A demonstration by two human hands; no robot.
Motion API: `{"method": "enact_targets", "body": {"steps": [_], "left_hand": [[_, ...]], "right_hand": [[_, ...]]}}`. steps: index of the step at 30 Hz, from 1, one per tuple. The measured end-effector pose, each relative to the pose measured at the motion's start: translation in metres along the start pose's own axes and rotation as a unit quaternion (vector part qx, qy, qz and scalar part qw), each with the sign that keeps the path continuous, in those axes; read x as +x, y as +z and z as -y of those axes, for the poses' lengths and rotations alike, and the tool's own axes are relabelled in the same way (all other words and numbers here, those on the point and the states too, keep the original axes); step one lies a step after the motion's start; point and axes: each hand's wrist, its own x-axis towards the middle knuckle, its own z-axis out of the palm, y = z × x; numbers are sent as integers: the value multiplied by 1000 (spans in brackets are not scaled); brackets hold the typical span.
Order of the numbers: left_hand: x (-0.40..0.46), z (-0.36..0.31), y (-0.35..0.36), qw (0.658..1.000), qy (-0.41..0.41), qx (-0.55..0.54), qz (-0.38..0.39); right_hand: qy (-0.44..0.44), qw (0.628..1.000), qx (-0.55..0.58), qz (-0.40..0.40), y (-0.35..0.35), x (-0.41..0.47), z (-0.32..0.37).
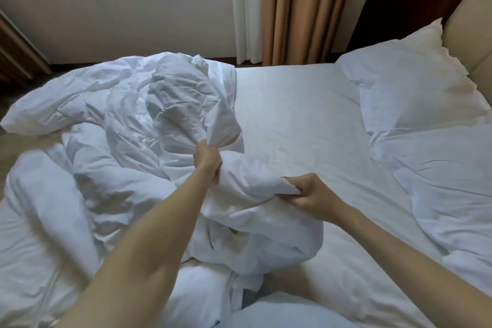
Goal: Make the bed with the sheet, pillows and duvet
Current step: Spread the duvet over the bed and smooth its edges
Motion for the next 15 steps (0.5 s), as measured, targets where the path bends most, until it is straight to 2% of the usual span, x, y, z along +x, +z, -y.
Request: {"method": "enact_targets", "body": {"steps": [2,4,6,8,11,15], "left_hand": [[-3,-1,-11,993,-21,-118,9],[-9,-5,-25,976,-34,-208,51],[-21,-9,-41,963,-29,-250,99],[-33,-5,-51,955,-9,-252,154],[-48,7,-54,954,28,-187,234],[-66,25,-55,922,110,-69,365]], "right_hand": [[85,987,135,13,-9,7,4],[152,965,211,-35,-18,26,7],[207,942,249,-86,-23,54,6],[255,921,282,-80,-27,82,12],[287,904,317,-13,-33,125,31],[336,907,255,10,-34,170,31]]}}
